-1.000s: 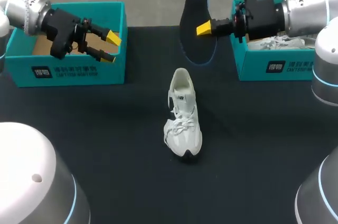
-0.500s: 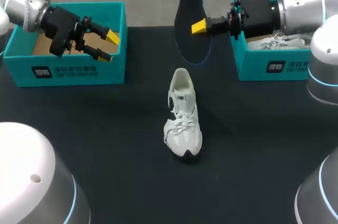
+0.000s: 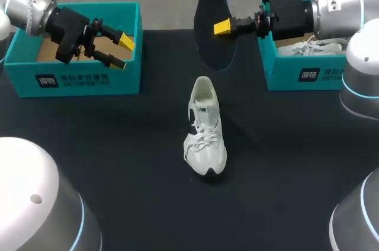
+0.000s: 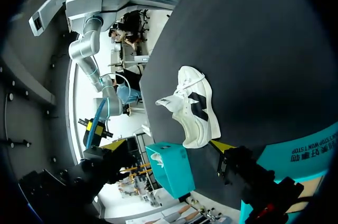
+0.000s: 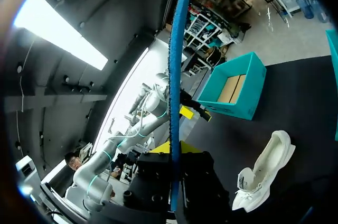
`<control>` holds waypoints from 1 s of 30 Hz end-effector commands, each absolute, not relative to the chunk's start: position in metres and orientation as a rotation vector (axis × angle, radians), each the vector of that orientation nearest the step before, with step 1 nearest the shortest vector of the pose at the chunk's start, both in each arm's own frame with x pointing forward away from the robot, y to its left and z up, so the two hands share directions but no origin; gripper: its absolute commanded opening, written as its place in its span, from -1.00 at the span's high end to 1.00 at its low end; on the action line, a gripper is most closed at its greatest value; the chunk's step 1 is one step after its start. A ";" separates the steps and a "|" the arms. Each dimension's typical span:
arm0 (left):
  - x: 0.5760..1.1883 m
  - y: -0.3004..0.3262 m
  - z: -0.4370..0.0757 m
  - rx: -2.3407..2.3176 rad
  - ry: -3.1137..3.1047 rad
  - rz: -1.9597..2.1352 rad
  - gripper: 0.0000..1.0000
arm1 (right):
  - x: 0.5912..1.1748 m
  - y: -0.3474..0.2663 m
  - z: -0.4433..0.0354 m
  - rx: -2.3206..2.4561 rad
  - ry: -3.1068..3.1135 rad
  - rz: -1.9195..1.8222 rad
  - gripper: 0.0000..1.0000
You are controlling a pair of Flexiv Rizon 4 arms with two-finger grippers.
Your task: Take the shoe out of the shoebox, open the shoe tongue, remove and reinsert the insole, then place the shoe into the shoebox
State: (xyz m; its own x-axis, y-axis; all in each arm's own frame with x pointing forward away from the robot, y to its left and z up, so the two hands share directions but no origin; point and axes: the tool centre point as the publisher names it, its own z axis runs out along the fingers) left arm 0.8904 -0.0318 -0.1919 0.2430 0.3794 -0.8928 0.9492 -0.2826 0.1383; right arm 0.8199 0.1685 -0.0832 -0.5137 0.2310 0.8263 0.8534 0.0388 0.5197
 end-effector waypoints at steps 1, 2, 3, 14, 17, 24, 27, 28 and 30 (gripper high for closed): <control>0.890 -0.031 -0.192 1.801 1.223 -1.003 -1.00 | 0.820 0.172 -0.082 -1.101 -1.788 -1.503 1.00; 0.890 -0.031 -0.192 1.801 1.223 -1.003 -1.00 | 0.820 0.172 -0.082 -1.101 -1.788 -1.503 1.00; 0.890 -0.031 -0.192 1.801 1.223 -1.003 -1.00 | 0.820 0.172 -0.082 -1.101 -1.788 -1.503 1.00; 0.890 -0.031 -0.192 1.801 1.223 -1.003 -1.00 | 0.820 0.172 -0.082 -1.101 -1.788 -1.503 1.00; 0.890 -0.031 -0.192 1.801 1.223 -1.003 -1.00 | 0.829 0.185 -0.084 -1.052 -1.803 -1.535 1.00; 0.890 -0.031 -0.192 1.801 1.223 -1.003 -1.00 | 0.848 0.203 -0.093 -0.905 -1.834 -1.705 1.00; 0.890 -0.031 -0.192 1.801 1.223 -1.003 -1.00 | 0.855 0.214 -0.096 -0.804 -1.858 -1.794 1.00; 0.890 -0.031 -0.192 1.801 1.223 -1.003 -1.00 | 0.857 0.217 -0.098 -0.784 -1.861 -1.813 1.00; 0.890 -0.031 -0.192 1.801 1.223 -1.003 -1.00 | 0.861 0.222 -0.104 -0.749 -1.873 -1.830 1.00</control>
State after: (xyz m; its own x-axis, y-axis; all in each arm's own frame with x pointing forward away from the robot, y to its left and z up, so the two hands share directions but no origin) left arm 0.8900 -0.0320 -0.1918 0.2427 0.3806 -0.8923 0.9496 -0.2814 0.1382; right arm 0.8512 0.2019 -0.0917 -0.7565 0.1320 0.6405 0.6470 0.0086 0.7624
